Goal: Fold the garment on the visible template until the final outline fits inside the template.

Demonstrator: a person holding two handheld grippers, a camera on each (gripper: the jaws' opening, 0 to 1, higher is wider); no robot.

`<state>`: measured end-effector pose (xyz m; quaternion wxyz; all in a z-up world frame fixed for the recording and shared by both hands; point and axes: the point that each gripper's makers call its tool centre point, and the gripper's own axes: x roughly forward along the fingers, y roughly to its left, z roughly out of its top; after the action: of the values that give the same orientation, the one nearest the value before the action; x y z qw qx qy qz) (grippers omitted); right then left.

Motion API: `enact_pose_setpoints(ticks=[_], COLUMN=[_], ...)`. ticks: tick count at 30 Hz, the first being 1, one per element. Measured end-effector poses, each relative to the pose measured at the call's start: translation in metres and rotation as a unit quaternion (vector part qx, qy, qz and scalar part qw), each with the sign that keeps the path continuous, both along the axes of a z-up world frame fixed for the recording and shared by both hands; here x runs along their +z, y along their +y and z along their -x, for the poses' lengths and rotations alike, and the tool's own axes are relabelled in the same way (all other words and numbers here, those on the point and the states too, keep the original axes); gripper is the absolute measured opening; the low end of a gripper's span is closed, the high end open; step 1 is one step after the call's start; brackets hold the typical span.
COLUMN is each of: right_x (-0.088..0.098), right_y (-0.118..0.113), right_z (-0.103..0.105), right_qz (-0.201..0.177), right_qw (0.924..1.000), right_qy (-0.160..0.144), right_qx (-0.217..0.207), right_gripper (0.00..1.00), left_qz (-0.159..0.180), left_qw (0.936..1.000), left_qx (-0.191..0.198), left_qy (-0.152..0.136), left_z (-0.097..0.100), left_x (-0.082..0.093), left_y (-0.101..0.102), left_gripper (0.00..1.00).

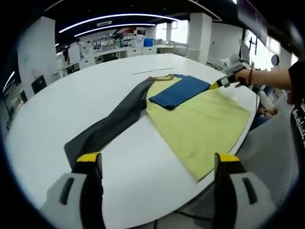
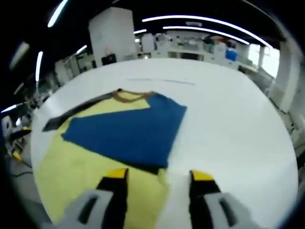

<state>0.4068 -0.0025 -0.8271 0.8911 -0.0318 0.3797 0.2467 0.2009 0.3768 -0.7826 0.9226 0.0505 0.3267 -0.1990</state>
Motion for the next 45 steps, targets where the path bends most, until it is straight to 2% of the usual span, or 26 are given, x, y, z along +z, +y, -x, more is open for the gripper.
enact_pose_setpoints(ticks=[2, 5, 11, 17, 19, 27, 30, 36, 39, 41, 45], right_x=[0.006, 0.01, 0.025, 0.037, 0.046, 0.064, 0.074, 0.081, 0.084, 0.085, 0.085], right_y=[0.005, 0.005, 0.01, 0.014, 0.014, 0.018, 0.02, 0.02, 0.02, 0.02, 0.019], right_z=[0.004, 0.008, 0.023, 0.031, 0.04, 0.057, 0.067, 0.084, 0.094, 0.101, 0.108], right_qz=[-0.011, -0.01, -0.017, -0.031, -0.035, -0.039, -0.048, -0.067, -0.071, -0.069, -0.058], right_qw=[0.9999, 0.9996, 0.9983, 0.9964, 0.9956, 0.9914, 0.9892, 0.9851, 0.9837, 0.9829, 0.9824], right_qy=[0.0, -0.007, -0.011, -0.02, -0.023, -0.039, -0.049, -0.058, -0.062, -0.065, -0.068], right_qx=[0.007, 0.027, 0.055, 0.076, 0.084, 0.119, 0.13, 0.147, 0.153, 0.158, 0.164], right_gripper=[0.66, 0.75, 0.84, 0.99, 0.99, 0.99, 0.99, 0.99, 0.99, 0.99, 0.99], left_qz=[0.001, 0.003, 0.007, -0.014, -0.021, -0.027, -0.034, -0.048, -0.056, -0.042, -0.041], left_qw=[1.0, 0.9999, 0.9998, 0.9989, 0.9983, 0.9941, 0.9905, 0.9867, 0.9801, 0.9785, 0.9745], left_qx=[0.004, 0.01, 0.02, 0.042, 0.053, 0.103, 0.129, 0.15, 0.178, 0.193, 0.213], left_qy=[-0.002, -0.004, -0.007, -0.014, -0.014, -0.02, -0.032, -0.04, -0.067, -0.06, -0.058], left_z=[-0.002, -0.004, -0.009, -0.017, -0.02, -0.035, -0.042, -0.053, -0.063, -0.066, -0.072], left_x=[0.001, 0.003, 0.007, 0.01, 0.01, 0.009, 0.011, 0.006, 0.009, 0.006, 0.001], left_y=[0.002, 0.003, 0.013, 0.037, 0.047, 0.084, 0.099, 0.122, 0.139, 0.145, 0.157], left_gripper=[0.95, 0.94, 0.93, 0.89, 0.88, 0.84, 0.77, 0.68, 0.65, 0.62, 0.55])
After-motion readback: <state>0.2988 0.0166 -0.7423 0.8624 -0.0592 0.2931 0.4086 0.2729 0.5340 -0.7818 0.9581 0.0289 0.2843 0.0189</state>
